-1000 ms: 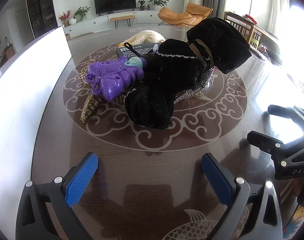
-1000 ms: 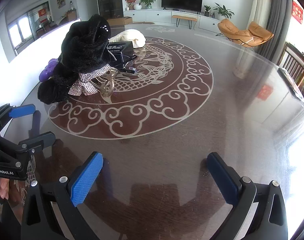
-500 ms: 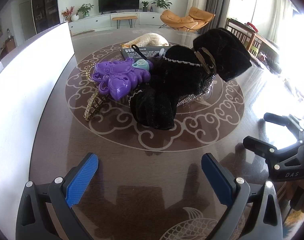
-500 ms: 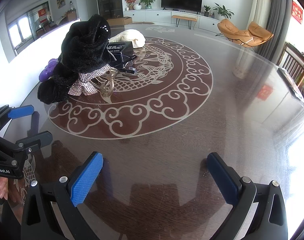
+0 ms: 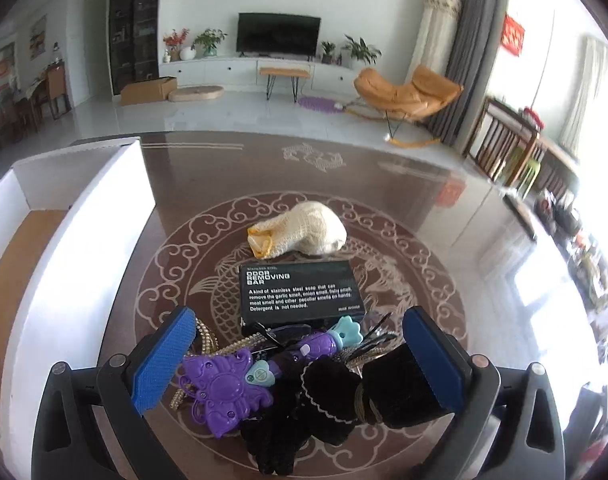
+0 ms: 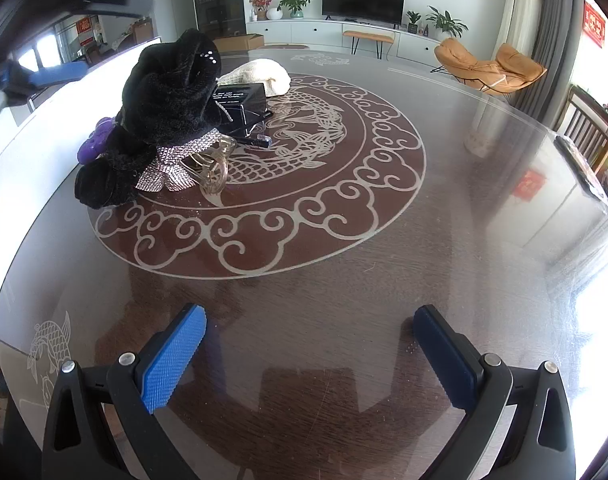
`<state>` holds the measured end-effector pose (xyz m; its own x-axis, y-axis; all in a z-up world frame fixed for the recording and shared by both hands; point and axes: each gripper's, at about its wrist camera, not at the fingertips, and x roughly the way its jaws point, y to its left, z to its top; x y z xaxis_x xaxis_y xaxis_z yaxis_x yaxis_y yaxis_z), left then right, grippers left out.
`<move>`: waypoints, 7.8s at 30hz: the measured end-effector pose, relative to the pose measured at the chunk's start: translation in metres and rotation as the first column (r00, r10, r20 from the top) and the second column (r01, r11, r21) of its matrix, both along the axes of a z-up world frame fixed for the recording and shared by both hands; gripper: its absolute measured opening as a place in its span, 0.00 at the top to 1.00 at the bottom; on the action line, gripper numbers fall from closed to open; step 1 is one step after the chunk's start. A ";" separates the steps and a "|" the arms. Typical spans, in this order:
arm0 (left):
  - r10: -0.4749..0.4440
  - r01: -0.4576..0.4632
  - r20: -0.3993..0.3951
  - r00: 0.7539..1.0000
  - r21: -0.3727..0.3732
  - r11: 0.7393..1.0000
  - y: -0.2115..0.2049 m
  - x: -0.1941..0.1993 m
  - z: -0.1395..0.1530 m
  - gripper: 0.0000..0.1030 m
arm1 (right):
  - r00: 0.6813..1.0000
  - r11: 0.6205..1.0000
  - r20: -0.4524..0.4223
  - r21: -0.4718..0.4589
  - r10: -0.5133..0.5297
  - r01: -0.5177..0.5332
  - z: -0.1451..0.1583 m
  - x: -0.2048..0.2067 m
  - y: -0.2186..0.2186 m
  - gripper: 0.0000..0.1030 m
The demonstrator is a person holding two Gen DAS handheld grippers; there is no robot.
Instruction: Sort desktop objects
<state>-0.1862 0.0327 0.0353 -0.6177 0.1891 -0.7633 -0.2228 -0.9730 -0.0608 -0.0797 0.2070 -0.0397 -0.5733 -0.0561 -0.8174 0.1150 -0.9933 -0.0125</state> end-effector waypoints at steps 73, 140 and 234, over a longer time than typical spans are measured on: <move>-0.220 0.227 0.115 0.969 -0.055 0.972 -0.052 0.111 -0.065 0.24 | 0.999 0.998 -0.018 -0.051 -0.047 0.046 0.002 0.002 0.009 0.00; -0.047 0.056 0.102 0.994 -0.086 0.995 -0.115 0.134 -0.088 0.00 | 0.977 0.912 -0.073 -0.349 0.200 -0.213 0.012 0.009 0.010 0.00; -0.054 0.057 0.059 0.997 -0.054 0.997 -0.058 0.110 -0.071 0.00 | 0.998 0.998 -0.025 -0.010 -0.062 0.061 0.007 -0.013 -0.001 0.00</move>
<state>-0.0761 -0.0256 -0.0361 -0.5623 0.1784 -0.8074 -0.2739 -0.9615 -0.0216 -0.0929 0.2059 -0.0327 -0.5965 -0.0274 -0.8021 0.0534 -0.9986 -0.0056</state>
